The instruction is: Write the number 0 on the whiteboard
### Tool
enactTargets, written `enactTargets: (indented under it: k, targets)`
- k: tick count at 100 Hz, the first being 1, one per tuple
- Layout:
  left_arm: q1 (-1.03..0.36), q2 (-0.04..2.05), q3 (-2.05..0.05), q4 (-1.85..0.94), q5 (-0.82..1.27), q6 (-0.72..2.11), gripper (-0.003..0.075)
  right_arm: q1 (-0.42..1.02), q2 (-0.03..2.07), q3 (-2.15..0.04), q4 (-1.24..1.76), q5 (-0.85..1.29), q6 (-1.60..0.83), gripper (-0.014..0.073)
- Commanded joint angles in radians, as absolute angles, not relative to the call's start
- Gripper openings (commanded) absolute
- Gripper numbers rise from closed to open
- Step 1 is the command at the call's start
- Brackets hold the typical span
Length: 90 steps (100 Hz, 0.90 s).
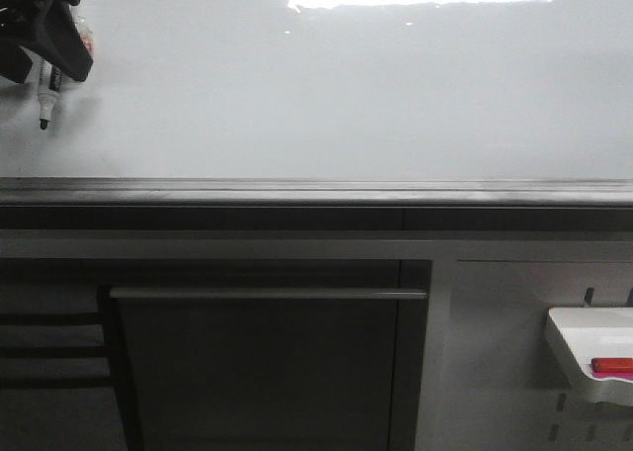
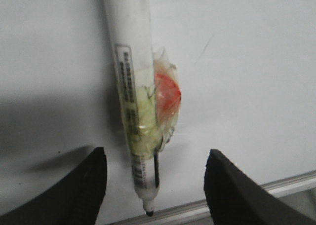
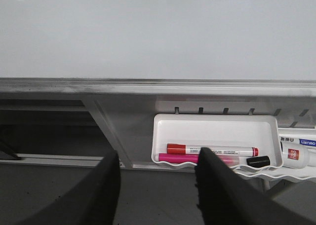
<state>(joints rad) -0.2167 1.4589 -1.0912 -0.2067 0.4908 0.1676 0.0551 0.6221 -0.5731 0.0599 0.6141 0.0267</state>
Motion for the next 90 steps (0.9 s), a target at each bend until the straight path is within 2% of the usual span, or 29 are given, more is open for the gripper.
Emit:
enactTargets:
  k: [1, 44, 73, 90]
  targets:
    - [-0.224, 1.454, -1.138, -0.213, 0.44, 0.17, 0.0377, 0.053, 0.629, -0.609, 0.059, 0.545, 0.019, 0.032]
    - [-0.224, 1.481, -1.146, -0.211, 0.422, 0.17, 0.0357, 0.053, 0.629, -0.609, 0.059, 0.543, 0.019, 0.032]
    - [-0.224, 1.481, -1.146, -0.211, 0.426, 0.17, 0.0102, 0.053, 0.629, -0.609, 0.059, 0.543, 0.019, 0.032]
    - [-0.224, 1.481, -1.146, -0.211, 0.436, 0.17, 0.0008, 0.053, 0.629, -0.609, 0.059, 0.543, 0.019, 0.032]
